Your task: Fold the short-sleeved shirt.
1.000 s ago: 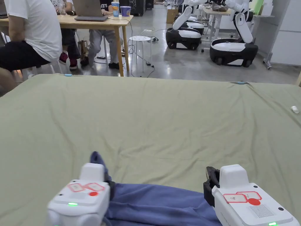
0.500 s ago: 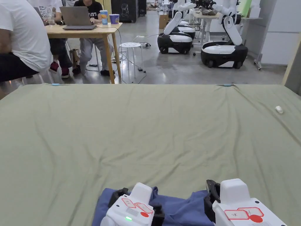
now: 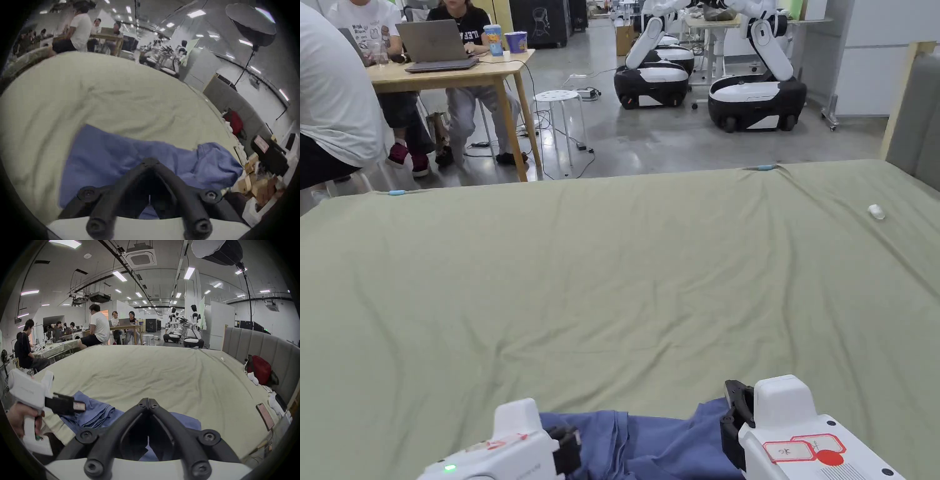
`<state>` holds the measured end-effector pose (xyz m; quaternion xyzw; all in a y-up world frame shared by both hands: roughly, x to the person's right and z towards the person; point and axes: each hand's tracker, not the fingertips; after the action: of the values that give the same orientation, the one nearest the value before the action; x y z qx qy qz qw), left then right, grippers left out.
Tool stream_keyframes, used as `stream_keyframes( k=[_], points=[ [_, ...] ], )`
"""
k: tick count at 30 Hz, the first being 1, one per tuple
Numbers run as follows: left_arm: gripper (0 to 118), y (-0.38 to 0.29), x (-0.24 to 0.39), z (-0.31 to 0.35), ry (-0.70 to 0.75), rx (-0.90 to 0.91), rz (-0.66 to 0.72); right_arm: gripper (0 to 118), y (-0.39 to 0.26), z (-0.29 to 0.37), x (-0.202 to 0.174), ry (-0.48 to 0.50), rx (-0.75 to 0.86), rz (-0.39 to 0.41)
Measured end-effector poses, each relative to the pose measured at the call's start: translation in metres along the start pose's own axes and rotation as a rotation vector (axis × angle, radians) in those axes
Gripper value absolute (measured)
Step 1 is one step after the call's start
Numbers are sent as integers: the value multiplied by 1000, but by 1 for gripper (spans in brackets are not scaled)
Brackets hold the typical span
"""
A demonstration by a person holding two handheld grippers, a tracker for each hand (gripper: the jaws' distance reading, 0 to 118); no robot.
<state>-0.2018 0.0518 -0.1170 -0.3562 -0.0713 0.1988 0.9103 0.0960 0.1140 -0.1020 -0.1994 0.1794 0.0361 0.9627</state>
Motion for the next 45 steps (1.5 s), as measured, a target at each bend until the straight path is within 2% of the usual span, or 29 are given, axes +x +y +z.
stream_keyframes(
  k=[5, 11, 15, 17, 21, 22, 25, 26, 29, 33, 35, 38, 39, 40, 41, 42, 43, 45],
  points=[
    [0, -25, 34, -35, -29, -81, -45, 0, -2, 0, 3, -11, -12, -4],
    [0, -20, 41, -38, -31, -81, -55, 0, -5, 2, 4, -20, -24, 1],
    [0, -5, 34, 5, -52, 55, -58, 0, -4, 3, 1, -12, -21, -1],
    [0, 0, 22, 24, -19, 77, -97, 0, -4, -3, -4, 2, -34, -2],
    [0, 1, -26, 52, -14, 136, 29, 0, -5, -10, -21, 38, -43, -1],
    [6, -1, -39, 61, -28, 169, 48, 0, -6, -11, -27, 45, -43, 0],
    [97, -7, -80, 79, -49, 208, 155, 0, -9, -14, -42, 69, -50, 22],
    [114, -10, -91, 79, -46, 202, 198, 0, -10, -16, -45, 72, -53, 24],
    [101, -22, -126, 75, -95, 181, 380, 0, -8, -18, -52, 78, -57, 28],
    [102, -45, -153, 32, -331, 57, 677, 0, -4, -16, -52, 73, -52, 36],
    [96, -48, -143, 19, -405, 112, 678, 0, -3, -14, -50, 64, -52, 37],
    [91, -41, -134, 4, -413, 125, 732, 0, -1, -10, -45, 43, -53, 46],
    [82, -40, -134, -1, -416, 129, 767, 0, 0, -9, -42, 34, -54, 48],
    [65, -36, -131, -2, -359, 134, 774, 0, 0, -8, -40, 24, -55, 50],
    [21, -33, -127, -2, -280, 129, 735, 0, 0, -6, -37, 16, -56, 50],
    [16, -30, -124, 0, -222, 136, 684, 0, 0, -5, -35, 9, -57, 49],
    [16, -28, -123, 4, -194, 145, 639, 0, 0, -4, -33, 1, -59, 48],
    [15, -23, -122, 17, -219, 178, 614, 0, 0, -3, -29, -10, -59, 46]
  ],
)
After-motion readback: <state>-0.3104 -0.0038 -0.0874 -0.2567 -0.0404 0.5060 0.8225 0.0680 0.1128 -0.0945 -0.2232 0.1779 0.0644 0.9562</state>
